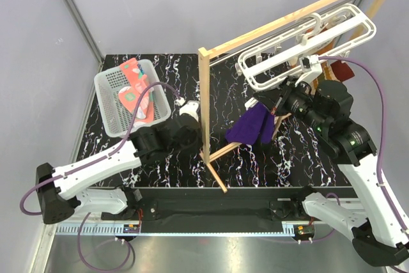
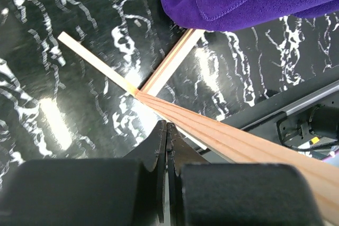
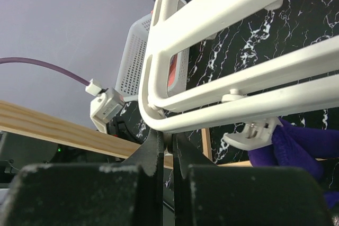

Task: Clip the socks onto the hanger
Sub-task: Move the clothesline to the center of the board.

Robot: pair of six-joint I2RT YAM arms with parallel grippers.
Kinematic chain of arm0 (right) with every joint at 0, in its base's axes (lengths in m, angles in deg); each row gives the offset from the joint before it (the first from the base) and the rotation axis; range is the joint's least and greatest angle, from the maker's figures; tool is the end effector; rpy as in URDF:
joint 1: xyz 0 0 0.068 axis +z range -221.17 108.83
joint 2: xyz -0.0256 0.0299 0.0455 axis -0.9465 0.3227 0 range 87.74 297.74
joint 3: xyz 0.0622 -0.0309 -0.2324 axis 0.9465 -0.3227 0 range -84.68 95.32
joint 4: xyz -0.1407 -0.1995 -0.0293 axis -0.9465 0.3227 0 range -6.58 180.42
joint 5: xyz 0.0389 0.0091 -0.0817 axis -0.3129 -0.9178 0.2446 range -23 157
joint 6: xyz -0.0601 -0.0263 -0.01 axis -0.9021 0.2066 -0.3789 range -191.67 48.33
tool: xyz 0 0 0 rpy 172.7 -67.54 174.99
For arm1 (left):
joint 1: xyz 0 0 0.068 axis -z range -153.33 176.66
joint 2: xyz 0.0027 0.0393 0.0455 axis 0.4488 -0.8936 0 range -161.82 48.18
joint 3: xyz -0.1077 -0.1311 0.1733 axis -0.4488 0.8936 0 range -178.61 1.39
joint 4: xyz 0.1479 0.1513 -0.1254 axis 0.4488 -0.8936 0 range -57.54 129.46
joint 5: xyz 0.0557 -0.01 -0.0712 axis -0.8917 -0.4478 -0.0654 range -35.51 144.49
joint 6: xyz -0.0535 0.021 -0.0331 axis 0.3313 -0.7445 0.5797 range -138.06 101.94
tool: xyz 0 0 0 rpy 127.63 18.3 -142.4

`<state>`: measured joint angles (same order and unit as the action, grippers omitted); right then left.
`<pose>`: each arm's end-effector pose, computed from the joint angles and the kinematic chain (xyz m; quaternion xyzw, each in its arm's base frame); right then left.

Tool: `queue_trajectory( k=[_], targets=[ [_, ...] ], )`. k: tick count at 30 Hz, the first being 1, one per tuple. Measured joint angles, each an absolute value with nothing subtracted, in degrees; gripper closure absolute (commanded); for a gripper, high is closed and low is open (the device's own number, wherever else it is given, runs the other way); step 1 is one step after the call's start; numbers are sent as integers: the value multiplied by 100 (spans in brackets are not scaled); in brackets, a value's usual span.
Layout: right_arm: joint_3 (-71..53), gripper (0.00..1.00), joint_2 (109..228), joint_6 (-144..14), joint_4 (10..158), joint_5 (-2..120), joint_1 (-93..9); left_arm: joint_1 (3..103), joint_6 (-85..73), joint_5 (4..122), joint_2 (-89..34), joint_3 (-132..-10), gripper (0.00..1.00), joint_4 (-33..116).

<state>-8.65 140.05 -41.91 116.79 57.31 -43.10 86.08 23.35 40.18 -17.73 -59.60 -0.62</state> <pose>0.1607 0.0957 0.4232 -0.0433 0.7620 0.3673 0.5315 0.1364 -0.2053 0.2777 0.0964 0.9129 -0.2193 0.3306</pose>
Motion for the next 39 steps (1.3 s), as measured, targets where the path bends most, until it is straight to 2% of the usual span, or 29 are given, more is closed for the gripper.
queue_trajectory(
  k=[9,14,16,20,21,25,29,34,37,39],
  targets=[
    [-865,100,13922,-4193,11613,5796,-4312,8687,2263,4033,-2007,-6041,100,310],
    [-878,100,13922,-4211,11624,5796,-4312,8667,2388,3544,-1469,-6013,72,106],
    [-887,100,13922,-4222,11624,5796,-4310,8521,2464,3321,-1043,-5960,69,-125],
    [-898,100,13927,-4242,11620,5796,-4312,7802,2479,2986,-203,-5809,54,-468],
    [-898,100,13929,-4248,11620,5796,-4310,7555,2422,2951,-57,-5801,48,-543],
    [-900,100,13940,-4257,11618,5796,-4310,6313,1929,2912,83,-5840,35,-540],
    [-900,100,13951,-4274,11618,5794,-4310,5006,1354,3104,-522,-6021,32,-241],
    [-900,100,13951,-4292,11620,5792,-4310,3669,949,4022,-2118,-6758,36,262],
    [-900,100,13951,-4298,11622,5790,-4310,3446,527,4276,-3320,-7534,36,541],
    [-900,100,13951,-4301,11622,5787,-4312,3422,256,4302,-4094,-8120,42,655]
  ],
)
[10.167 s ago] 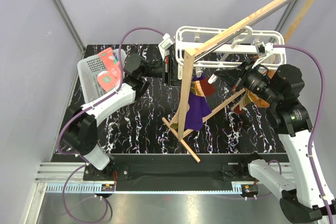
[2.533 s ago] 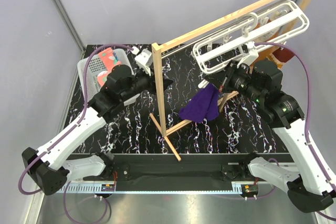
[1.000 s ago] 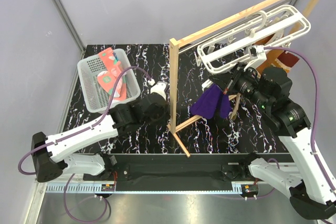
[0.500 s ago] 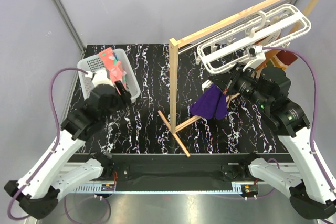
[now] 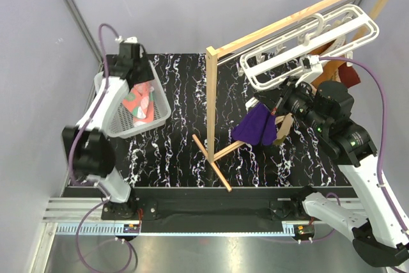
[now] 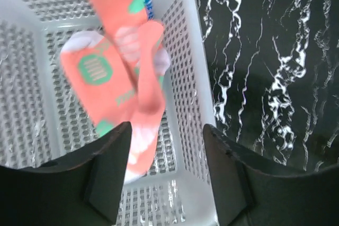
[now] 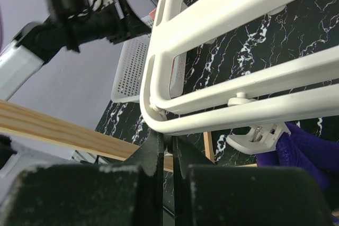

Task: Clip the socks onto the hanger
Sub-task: Move the clothesline to the center of the board, then pick up the sock from the bin.

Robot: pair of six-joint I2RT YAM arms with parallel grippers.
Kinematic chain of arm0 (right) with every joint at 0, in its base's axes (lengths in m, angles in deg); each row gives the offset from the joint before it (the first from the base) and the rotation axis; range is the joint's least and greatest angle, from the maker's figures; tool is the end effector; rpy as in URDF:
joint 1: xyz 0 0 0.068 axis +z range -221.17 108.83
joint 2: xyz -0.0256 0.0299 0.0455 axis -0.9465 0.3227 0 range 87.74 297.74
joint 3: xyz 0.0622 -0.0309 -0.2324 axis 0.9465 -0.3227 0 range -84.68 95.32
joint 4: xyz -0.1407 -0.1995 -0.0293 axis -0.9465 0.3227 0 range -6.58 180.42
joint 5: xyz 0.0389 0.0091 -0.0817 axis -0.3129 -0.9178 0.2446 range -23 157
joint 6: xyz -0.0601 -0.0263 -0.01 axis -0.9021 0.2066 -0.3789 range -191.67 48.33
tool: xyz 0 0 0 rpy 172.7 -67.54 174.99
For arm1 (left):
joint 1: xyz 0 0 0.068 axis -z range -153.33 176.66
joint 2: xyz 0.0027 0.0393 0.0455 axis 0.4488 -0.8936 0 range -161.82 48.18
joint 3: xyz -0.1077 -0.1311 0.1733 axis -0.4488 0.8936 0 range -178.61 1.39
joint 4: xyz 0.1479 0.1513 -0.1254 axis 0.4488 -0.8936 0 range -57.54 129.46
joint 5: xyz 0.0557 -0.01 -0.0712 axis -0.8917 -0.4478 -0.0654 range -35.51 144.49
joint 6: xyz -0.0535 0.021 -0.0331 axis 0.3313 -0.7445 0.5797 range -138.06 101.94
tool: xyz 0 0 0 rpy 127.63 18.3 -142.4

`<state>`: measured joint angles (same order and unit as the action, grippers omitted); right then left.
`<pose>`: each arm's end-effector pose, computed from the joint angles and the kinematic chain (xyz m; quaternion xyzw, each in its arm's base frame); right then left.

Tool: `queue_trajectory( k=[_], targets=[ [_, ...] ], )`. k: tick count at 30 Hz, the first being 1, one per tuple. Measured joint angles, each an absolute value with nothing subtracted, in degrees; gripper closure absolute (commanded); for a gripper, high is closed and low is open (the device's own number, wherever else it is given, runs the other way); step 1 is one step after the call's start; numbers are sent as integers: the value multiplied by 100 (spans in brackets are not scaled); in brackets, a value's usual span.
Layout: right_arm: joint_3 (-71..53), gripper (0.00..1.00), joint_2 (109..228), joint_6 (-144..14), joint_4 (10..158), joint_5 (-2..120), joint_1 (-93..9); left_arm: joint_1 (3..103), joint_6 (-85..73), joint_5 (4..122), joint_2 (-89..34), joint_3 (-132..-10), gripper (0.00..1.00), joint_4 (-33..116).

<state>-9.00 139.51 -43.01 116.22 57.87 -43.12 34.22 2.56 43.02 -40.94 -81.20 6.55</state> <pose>0.1593 0.0943 0.4241 -0.0477 0.7576 0.3611 0.5417 0.3455 -0.0353 0.3000 -0.1447 0.8890 -0.0158 0.4341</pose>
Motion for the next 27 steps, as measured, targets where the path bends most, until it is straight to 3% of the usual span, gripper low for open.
queue_trajectory(
  k=[8,18,22,26,27],
  targets=[
    [-902,100,13966,-4338,11620,5726,-4310,3138,-773,4477,-6404,-10190,46,655],
    [-902,100,14014,-4346,11609,5683,-4310,3081,-1079,4420,-7045,-10314,49,684],
    [-902,100,14014,-4360,11620,5680,-4310,3085,-1094,4418,-7318,-10312,63,753],
    [-902,100,14014,-4360,11622,5680,-4310,3085,-1177,4394,-7600,-10321,88,791],
    [-902,100,14014,-4360,11622,5678,-4310,3085,-1219,4385,-7668,-10332,100,786]
  ],
)
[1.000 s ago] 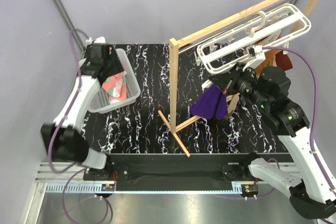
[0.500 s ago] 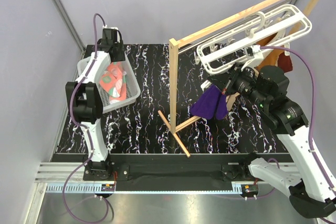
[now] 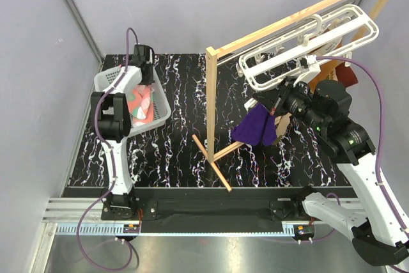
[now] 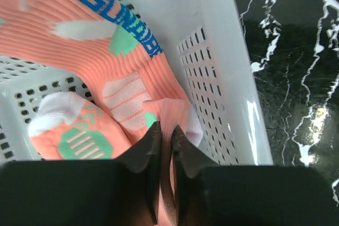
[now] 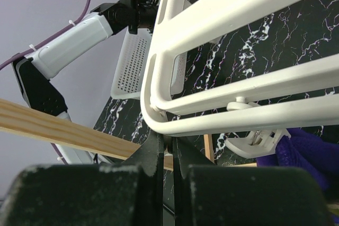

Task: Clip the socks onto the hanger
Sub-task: Pick up the sock from the bin.

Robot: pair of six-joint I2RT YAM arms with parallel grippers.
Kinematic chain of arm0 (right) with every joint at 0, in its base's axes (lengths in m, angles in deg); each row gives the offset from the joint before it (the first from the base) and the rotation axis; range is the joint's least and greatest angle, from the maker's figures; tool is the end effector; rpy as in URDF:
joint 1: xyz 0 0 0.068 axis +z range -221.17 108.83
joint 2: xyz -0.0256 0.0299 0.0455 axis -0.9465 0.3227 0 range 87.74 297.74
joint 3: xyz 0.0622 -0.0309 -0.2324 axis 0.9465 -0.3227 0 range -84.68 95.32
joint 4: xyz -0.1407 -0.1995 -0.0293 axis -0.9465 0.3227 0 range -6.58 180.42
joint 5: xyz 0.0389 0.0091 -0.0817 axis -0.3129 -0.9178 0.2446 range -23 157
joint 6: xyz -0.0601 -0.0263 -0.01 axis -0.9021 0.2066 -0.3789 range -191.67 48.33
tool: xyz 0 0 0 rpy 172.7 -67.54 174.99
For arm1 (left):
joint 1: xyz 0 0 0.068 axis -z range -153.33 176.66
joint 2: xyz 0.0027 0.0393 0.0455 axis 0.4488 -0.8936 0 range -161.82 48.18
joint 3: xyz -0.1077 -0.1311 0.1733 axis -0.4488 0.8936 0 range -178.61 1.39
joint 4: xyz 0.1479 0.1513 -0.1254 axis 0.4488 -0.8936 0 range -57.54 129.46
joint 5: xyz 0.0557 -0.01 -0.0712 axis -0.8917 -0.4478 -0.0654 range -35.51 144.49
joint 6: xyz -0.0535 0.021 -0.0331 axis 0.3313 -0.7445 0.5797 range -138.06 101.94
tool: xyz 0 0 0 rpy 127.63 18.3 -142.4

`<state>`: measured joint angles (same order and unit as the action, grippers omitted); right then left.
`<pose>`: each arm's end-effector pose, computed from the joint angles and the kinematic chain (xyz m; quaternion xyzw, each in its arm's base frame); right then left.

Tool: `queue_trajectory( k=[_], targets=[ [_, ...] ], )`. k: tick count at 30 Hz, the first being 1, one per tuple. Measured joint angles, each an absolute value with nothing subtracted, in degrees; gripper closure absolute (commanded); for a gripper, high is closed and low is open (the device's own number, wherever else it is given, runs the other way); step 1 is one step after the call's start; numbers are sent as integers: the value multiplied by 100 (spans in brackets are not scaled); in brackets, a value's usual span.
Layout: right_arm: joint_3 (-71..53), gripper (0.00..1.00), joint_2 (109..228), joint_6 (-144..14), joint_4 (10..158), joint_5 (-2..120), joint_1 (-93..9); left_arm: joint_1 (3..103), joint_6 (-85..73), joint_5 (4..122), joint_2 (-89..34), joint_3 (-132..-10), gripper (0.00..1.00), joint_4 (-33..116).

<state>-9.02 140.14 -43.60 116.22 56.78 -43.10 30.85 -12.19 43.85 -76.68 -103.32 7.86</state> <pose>0.1617 0.0968 0.4222 -0.0575 0.7604 0.3627 0.5357 0.4653 -0.0243 0.1833 -0.0442 0.9402 0.0586 0.3326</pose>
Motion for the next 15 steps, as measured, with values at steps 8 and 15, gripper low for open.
queue_trajectory(
  k=[8,15],
  targets=[
    [-902,100,14010,-4357,11626,5676,-4310,3085,-1158,4431,-7174,-9903,100,839],
    [-902,100,14014,-4349,11613,5597,-4312,3072,-546,5603,-4249,-8428,100,1326]
  ],
)
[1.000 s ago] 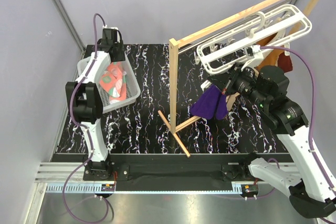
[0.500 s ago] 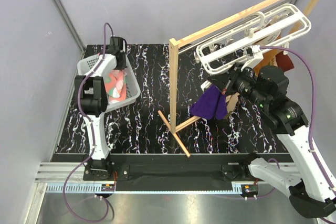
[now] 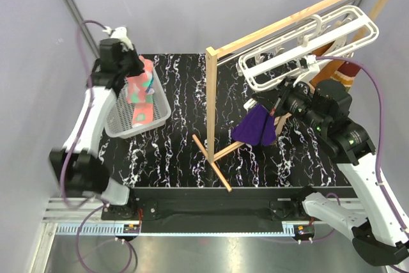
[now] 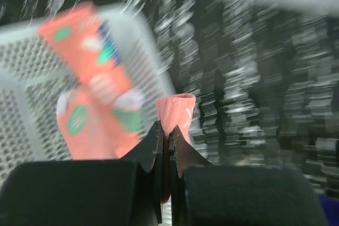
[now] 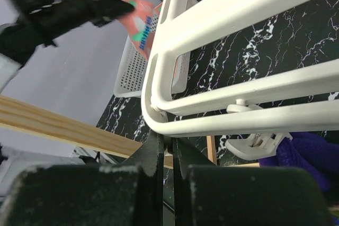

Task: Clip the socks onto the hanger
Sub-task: Pick up the sock from the bin.

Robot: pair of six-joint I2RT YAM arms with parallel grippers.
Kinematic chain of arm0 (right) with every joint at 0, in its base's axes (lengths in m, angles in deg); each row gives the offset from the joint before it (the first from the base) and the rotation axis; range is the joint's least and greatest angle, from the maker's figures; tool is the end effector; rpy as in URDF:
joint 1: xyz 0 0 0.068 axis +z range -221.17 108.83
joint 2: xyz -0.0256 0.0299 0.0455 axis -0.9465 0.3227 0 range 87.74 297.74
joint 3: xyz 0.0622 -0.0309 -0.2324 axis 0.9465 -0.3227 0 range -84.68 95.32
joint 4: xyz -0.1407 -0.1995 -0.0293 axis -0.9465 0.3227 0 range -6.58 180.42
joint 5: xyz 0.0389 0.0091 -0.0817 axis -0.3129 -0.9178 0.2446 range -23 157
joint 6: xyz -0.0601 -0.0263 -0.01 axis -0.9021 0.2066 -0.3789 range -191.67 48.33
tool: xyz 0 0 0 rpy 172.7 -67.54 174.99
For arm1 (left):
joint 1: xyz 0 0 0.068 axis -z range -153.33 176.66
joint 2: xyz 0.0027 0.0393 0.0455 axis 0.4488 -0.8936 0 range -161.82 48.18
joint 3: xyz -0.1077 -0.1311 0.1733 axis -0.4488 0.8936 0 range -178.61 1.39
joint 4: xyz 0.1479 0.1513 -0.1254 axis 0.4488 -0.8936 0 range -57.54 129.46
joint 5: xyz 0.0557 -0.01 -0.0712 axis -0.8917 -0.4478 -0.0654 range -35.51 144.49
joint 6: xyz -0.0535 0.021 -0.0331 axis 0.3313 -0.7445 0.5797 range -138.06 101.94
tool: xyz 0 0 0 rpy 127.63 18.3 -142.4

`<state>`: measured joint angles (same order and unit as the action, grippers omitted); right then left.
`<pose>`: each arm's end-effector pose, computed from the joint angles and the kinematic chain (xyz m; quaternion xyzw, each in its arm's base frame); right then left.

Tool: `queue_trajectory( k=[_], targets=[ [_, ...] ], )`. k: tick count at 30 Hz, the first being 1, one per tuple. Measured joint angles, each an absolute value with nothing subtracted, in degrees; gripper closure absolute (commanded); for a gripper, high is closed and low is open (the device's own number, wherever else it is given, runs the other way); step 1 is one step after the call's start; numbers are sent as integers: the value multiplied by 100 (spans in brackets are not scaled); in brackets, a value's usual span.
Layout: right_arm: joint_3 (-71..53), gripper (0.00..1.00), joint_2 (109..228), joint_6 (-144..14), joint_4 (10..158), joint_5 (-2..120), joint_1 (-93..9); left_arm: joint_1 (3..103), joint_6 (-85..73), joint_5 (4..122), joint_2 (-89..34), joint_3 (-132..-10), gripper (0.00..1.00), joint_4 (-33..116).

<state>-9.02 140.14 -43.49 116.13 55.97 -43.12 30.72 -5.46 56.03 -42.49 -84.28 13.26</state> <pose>0.1613 0.0973 0.4224 -0.0613 0.7594 0.3679 0.5330 0.3627 -0.0271 0.3204 -0.0583 0.8692 -0.0827 0.4840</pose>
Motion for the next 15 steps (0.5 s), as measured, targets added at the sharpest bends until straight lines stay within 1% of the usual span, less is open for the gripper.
queue_trajectory(
  k=[3,7,11,15],
  targets=[
    [-902,100,14016,-4340,11600,5575,-4312,3070,-227,6429,-3003,-8045,100,1842],
    [-902,100,14018,-4340,11594,5540,-4312,3085,318,8042,-1775,-7151,100,3033],
    [-902,100,14025,-4342,11578,5508,-4312,3354,764,9526,-1519,-6450,100,4159],
    [-902,100,14025,-4342,11535,5383,-4312,4001,952,10263,-1661,-5975,100,4646]
  ],
)
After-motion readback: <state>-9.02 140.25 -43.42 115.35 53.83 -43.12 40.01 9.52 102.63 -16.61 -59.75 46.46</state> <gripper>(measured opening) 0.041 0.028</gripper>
